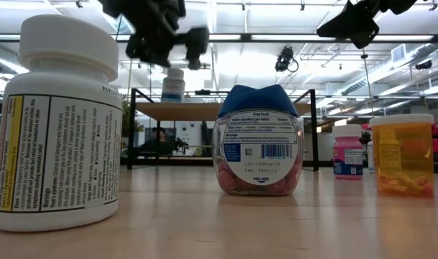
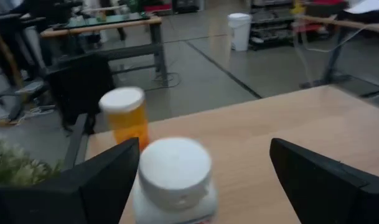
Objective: Pick and place medicine bottles onto shelf by color
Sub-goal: Put the white blue pill bottle on the shelf
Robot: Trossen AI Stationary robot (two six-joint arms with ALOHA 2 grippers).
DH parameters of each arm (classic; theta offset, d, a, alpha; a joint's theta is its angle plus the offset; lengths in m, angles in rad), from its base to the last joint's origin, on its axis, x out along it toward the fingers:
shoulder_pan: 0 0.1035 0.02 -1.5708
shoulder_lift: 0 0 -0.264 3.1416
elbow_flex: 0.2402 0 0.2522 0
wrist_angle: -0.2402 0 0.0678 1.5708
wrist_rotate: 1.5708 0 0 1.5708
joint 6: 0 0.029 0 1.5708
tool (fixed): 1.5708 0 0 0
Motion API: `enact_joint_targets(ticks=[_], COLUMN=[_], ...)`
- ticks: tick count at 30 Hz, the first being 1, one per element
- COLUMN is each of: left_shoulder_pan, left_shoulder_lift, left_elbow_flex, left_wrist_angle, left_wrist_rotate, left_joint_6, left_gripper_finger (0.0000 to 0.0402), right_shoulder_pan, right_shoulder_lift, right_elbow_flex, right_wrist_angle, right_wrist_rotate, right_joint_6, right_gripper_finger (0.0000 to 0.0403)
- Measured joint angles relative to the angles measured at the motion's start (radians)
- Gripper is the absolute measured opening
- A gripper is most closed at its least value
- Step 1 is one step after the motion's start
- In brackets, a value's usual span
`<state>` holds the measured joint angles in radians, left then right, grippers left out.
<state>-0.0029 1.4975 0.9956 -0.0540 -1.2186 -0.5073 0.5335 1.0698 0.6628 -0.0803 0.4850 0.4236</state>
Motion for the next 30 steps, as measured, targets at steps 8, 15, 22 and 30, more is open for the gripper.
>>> enact_joint_targets(ticks=[8, 15, 22, 30], left_shoulder_pan=[-0.085, -0.162, -0.18, -0.085], left_shoulder_lift=[-0.001, -0.002, -0.002, -0.002], left_elbow_flex=[0.094, 0.131, 0.131, 0.131], left_wrist_angle=[-0.063, -0.085, -0.308, -0.426], left_wrist_rotate=[-0.124, -0.029, 0.202, 0.382], left_joint_6=[0.107, 0.107, 0.068, 0.05], left_gripper_finger=[0.0355, 0.0351, 0.0246, 0.0024], right_shoulder_pan=[0.0, 0.0, 0.0, 0.0], right_shoulder_lift=[0.0, 0.0, 0.0, 0.0], right_elbow_flex=[0.0, 0.0, 0.0, 0.0], right_wrist_angle=[0.0, 0.0, 0.0, 0.0], right_wrist_rotate=[0.0, 0.0, 0.0, 0.0], right_joint_6=[0.0, 0.0, 0.0, 0.007], right_gripper_finger=[0.0305, 0.0305, 0.0305, 0.0305])
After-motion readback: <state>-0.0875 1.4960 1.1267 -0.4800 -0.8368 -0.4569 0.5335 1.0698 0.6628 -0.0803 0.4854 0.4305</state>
